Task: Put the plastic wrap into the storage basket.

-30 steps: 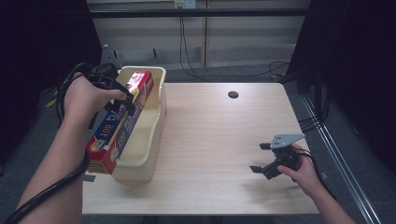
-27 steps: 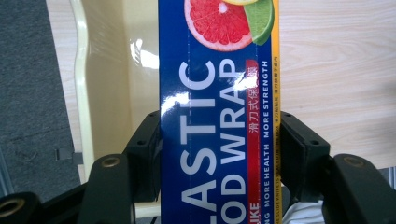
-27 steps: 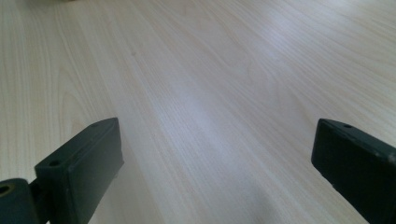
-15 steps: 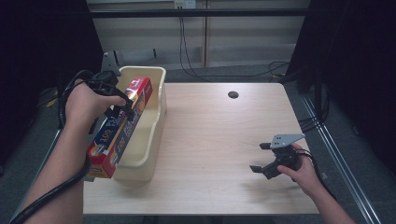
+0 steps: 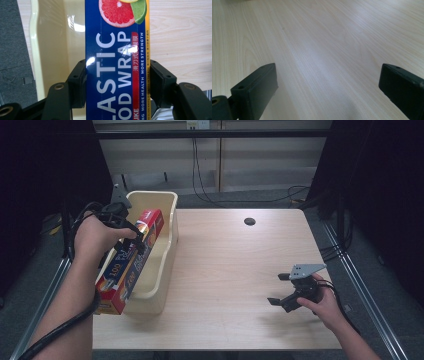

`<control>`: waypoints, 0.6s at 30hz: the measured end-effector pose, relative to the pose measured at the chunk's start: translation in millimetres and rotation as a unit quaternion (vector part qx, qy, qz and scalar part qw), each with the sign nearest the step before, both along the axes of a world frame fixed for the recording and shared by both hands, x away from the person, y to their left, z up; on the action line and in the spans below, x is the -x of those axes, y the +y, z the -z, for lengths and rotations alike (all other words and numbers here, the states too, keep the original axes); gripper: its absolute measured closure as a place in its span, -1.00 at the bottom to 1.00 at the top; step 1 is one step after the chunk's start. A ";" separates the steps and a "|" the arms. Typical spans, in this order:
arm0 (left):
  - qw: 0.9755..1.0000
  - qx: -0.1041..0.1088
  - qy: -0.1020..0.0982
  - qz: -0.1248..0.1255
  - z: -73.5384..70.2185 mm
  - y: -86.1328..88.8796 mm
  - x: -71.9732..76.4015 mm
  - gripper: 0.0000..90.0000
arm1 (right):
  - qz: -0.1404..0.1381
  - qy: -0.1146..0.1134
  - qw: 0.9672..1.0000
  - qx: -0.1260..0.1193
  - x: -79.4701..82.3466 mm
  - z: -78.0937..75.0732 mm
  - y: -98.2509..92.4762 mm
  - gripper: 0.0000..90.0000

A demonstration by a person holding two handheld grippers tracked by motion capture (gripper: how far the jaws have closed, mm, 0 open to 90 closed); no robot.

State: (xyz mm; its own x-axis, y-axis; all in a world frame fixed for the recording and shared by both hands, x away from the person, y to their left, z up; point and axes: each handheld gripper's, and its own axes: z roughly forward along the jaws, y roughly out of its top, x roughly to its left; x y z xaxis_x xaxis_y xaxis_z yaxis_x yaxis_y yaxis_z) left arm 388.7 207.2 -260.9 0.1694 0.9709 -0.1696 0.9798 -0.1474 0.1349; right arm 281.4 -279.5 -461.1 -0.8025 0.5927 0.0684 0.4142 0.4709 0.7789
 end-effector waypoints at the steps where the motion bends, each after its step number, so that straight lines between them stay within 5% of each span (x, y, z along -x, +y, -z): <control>1: 1.000 0.001 0.000 0.000 1.0 0.2 -0.2 -0.09 | 0.000 0.000 1.000 0.000 0.1 -0.1 0.1 -0.96; 18: 1.000 0.004 0.011 -0.006 17.3 2.4 -2.4 -0.09 | 0.001 -0.002 1.000 0.001 0.1 -0.3 -0.1 -0.96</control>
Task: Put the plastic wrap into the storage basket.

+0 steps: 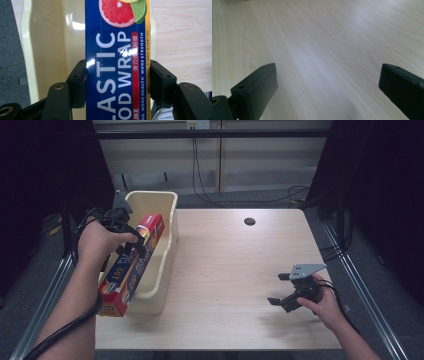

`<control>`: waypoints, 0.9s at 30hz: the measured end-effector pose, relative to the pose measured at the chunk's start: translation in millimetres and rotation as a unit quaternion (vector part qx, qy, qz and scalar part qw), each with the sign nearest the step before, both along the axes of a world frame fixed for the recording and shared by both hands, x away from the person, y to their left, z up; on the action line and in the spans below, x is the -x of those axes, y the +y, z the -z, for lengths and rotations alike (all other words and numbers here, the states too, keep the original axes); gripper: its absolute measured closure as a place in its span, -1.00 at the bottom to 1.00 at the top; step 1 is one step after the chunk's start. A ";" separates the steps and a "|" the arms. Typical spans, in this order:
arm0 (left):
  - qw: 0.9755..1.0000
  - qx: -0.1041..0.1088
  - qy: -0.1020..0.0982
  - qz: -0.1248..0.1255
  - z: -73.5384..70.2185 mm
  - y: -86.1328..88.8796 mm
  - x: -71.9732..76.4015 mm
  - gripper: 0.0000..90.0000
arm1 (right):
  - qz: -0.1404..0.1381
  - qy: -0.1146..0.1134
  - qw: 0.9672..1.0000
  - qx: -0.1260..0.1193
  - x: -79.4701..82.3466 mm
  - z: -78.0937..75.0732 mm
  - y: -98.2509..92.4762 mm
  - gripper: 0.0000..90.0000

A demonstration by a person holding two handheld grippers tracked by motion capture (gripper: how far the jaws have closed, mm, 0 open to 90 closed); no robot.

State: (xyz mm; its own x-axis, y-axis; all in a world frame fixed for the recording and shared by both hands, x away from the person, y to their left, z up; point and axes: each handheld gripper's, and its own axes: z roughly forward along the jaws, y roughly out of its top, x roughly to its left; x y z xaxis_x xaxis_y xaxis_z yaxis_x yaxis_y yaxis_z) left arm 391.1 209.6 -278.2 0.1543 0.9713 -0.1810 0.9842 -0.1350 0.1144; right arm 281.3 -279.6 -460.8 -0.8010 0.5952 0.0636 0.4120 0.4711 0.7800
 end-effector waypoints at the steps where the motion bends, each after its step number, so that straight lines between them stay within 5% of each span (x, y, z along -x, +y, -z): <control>1: 1.000 0.000 0.002 -0.001 1.1 0.1 -0.3 -0.09 | 0.000 0.000 1.000 0.000 -0.1 0.0 -0.1 -0.96; 27: 1.000 0.005 0.021 -0.003 27.6 -0.1 -7.9 -0.10 | 0.002 0.000 1.000 0.001 -0.3 0.8 0.1 -0.96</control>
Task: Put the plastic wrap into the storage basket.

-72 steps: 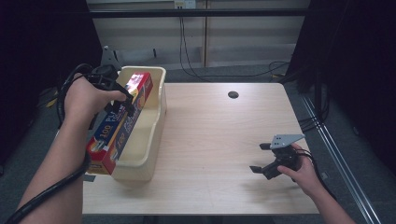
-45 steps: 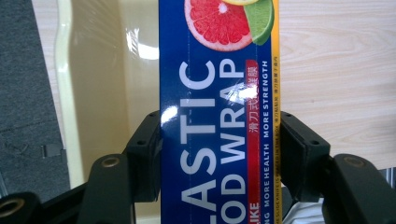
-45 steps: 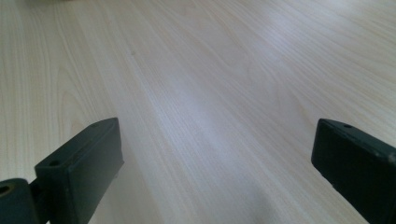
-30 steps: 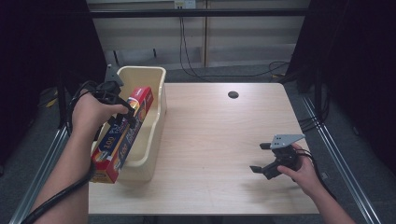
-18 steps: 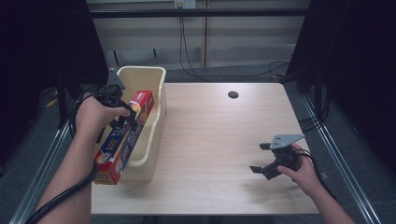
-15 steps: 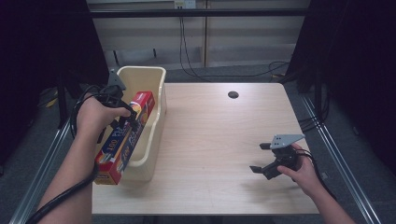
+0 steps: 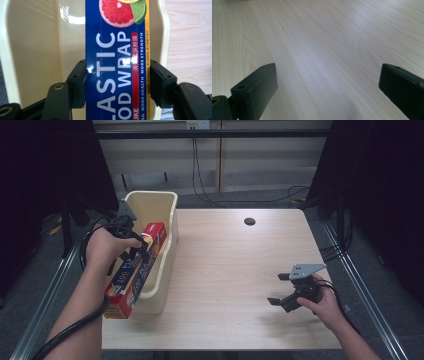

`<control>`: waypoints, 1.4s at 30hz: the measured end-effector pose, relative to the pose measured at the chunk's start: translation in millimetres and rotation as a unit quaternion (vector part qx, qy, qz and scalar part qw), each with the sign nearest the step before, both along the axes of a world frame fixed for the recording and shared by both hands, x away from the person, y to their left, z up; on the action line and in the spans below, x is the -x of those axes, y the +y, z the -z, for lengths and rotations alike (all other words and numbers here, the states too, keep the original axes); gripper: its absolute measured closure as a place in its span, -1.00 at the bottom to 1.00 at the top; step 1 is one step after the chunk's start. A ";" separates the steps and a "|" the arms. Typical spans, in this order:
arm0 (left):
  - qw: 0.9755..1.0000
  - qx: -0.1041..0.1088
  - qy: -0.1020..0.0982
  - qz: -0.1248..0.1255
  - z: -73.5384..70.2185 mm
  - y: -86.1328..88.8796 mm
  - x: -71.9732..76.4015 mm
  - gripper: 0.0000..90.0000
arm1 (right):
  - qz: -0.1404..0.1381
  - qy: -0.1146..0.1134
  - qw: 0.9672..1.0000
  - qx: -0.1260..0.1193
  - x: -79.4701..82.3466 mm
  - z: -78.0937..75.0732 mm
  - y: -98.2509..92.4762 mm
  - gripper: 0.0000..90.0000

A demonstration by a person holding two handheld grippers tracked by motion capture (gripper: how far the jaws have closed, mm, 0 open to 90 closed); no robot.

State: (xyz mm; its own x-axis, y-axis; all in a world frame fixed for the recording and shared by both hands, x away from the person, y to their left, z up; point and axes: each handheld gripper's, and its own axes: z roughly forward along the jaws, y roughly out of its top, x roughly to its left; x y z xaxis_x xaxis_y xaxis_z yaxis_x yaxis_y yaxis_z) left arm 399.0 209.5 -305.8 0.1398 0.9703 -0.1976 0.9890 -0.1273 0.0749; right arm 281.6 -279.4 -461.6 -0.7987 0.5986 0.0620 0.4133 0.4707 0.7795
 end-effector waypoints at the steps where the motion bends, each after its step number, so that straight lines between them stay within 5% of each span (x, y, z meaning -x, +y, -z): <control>1: 1.000 0.003 0.003 -0.004 0.3 -1.0 0.1 -0.10 | -0.002 0.000 1.000 -0.001 -0.1 0.3 0.2 -0.96; 42: 1.000 -0.001 0.021 -0.008 25.7 -6.8 -8.2 -0.11 | -0.004 0.000 1.000 0.003 -0.1 1.7 1.6 -0.96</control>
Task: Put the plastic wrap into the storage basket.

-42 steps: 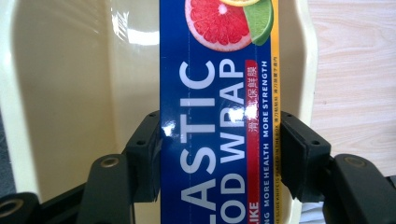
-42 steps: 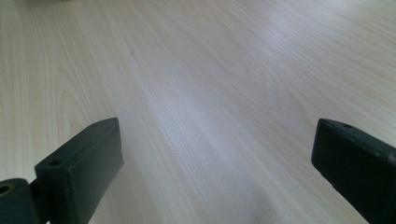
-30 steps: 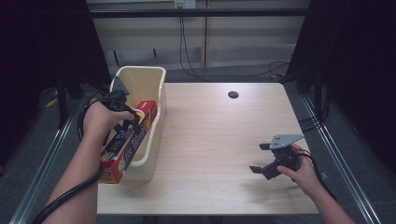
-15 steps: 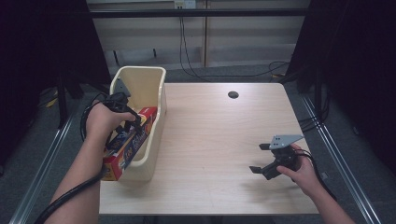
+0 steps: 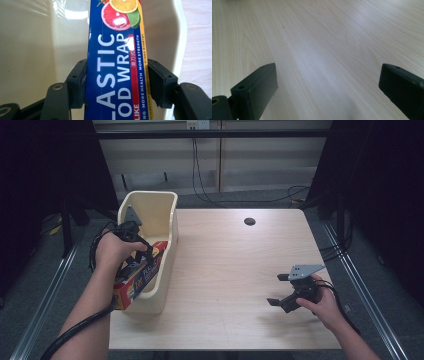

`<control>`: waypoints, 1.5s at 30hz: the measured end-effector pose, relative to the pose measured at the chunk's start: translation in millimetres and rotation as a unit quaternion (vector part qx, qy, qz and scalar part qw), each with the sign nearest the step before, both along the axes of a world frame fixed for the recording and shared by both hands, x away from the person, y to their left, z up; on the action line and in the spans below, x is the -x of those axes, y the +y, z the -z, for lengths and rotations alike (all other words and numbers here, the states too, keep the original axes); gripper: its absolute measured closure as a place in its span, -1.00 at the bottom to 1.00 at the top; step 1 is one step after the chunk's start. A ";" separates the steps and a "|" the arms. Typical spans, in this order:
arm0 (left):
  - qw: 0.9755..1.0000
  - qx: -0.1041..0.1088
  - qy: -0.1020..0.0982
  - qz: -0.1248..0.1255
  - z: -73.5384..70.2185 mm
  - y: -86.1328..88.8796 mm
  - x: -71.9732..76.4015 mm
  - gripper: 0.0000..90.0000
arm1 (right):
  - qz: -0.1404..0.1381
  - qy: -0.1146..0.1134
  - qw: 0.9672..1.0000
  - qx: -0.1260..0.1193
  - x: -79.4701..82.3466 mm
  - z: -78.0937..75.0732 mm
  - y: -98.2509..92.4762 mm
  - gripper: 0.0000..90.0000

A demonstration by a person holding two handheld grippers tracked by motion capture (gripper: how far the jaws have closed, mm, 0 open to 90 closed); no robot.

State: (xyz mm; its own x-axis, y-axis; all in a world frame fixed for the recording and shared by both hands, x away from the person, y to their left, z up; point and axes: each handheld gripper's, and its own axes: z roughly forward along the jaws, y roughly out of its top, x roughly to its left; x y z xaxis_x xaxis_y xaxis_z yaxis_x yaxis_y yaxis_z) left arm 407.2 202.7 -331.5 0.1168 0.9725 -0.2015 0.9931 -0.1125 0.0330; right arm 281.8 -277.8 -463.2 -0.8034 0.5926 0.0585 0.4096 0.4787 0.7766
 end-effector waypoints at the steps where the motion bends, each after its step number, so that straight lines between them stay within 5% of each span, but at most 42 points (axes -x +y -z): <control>1: 1.000 0.002 -0.001 -0.004 0.8 -0.5 0.0 -0.11 | 0.000 0.001 1.000 0.000 0.0 -0.1 0.0 -0.96; 15: 1.000 0.002 0.007 0.003 4.6 0.5 -1.2 -0.12 | -0.001 0.001 1.000 0.000 0.0 0.0 -0.2 -0.96; 32: 0.999 0.019 -0.034 -0.016 -19.8 1.3 0.7 -0.15 | -0.001 0.002 1.000 -0.002 0.2 -0.4 0.2 -0.96; 45: 0.997 0.047 -0.057 0.007 -33.7 -9.2 0.4 -0.25 | -0.003 0.003 1.000 -0.002 0.2 -1.1 -0.7 -0.96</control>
State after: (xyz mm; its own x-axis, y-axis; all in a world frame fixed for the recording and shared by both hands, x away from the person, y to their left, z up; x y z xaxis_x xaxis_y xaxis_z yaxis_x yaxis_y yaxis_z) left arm 406.8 193.5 -297.8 0.1568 0.9483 -0.2760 0.9808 -0.1167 0.1563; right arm 281.6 -278.5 -462.2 -0.8068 0.5873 0.0649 0.4110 0.4789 0.7757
